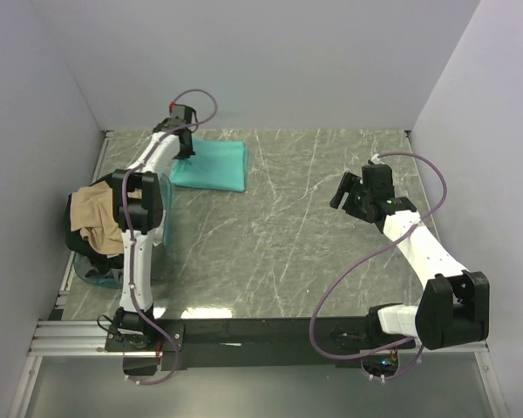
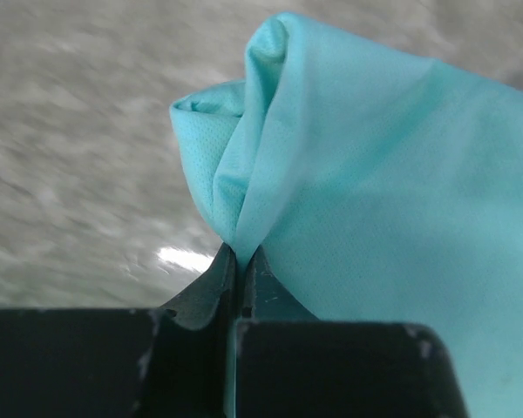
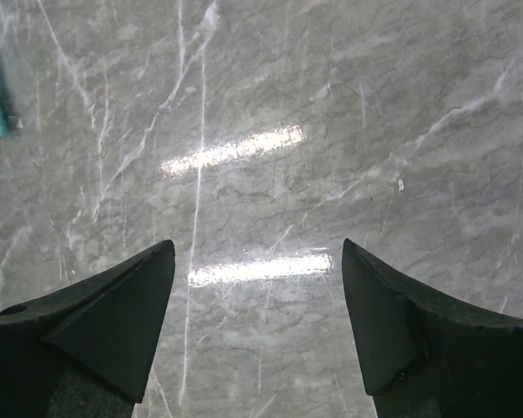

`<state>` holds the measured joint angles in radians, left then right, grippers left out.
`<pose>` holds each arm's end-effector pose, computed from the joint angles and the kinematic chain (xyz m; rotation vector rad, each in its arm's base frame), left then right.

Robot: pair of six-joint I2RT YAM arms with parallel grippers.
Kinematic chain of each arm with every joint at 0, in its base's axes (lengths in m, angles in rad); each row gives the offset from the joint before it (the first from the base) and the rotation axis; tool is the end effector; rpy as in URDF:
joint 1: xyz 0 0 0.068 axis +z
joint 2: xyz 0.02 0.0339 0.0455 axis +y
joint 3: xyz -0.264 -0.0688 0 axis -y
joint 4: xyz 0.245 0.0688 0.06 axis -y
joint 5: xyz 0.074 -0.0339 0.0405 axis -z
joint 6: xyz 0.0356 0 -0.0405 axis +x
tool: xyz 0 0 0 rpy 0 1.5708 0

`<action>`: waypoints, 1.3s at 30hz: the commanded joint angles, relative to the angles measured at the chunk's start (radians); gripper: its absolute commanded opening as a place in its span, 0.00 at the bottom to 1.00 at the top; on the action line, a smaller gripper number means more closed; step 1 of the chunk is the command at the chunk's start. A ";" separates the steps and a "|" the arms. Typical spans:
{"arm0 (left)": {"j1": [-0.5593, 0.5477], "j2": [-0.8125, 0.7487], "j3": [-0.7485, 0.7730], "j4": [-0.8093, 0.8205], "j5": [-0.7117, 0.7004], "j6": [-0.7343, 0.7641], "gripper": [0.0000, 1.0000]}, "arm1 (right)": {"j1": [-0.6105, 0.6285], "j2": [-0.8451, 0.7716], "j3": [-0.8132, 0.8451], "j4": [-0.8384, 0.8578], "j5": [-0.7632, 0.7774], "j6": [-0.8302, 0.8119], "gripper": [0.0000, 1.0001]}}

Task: Fold and stack the t-shirts
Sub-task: Neatly place the folded tshirt to the corner

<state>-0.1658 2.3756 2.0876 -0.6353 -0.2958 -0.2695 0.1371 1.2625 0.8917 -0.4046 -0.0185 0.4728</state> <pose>0.5219 -0.0768 0.1983 -0.2487 2.4341 0.1784 0.2656 0.0373 0.2555 0.3867 2.3371 0.3197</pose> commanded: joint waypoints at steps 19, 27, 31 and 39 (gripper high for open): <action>0.261 0.114 0.178 0.101 0.032 0.380 0.01 | -0.013 0.092 0.082 -0.016 0.069 -0.011 0.84; 0.359 0.076 0.115 0.181 0.047 0.429 0.01 | -0.014 0.084 0.085 -0.023 0.068 -0.014 0.84; 0.413 0.066 0.101 0.215 0.072 0.453 0.01 | -0.014 0.080 0.085 -0.019 0.063 -0.013 0.84; 0.450 0.076 0.109 0.272 0.126 0.466 0.04 | -0.014 0.089 0.095 -0.025 0.060 -0.010 0.84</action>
<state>0.2924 2.4920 2.1803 -0.4252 -0.2127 0.1734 0.1307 1.3510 0.9333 -0.4332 0.0273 0.4702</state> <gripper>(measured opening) 0.046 0.834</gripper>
